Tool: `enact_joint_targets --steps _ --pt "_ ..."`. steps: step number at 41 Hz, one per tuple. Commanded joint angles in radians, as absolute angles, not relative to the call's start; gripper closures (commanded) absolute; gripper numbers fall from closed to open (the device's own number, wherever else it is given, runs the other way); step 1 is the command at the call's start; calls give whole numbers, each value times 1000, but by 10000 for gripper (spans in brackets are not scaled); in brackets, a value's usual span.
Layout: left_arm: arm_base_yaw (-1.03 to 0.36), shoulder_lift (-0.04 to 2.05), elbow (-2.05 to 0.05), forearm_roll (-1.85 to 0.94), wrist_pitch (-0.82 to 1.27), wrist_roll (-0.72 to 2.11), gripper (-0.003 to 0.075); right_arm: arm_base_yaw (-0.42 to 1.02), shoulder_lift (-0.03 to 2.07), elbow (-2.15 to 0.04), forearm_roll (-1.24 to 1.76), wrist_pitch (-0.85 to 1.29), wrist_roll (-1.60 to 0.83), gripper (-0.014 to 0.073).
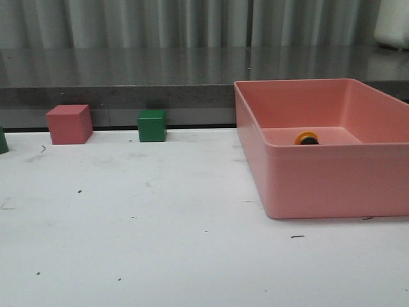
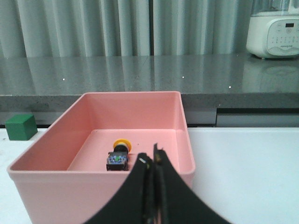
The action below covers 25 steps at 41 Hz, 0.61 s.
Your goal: Place and stand button with both arms
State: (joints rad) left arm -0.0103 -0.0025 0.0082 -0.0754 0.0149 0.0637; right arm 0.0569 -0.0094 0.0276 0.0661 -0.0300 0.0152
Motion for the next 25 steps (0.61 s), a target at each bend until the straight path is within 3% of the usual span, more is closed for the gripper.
enact_joint_targets --steps 1,10,25 --pt "-11 -24 14 -88 -140 56 740 52 -29 15 64 -163 11 711" --pt "-11 -19 -198 -88 -93 56 740 52 -18 -194 64 -23 11 711" --pt "-11 238 -708 -88 403 56 740 52 247 -650 64 385 11 711"
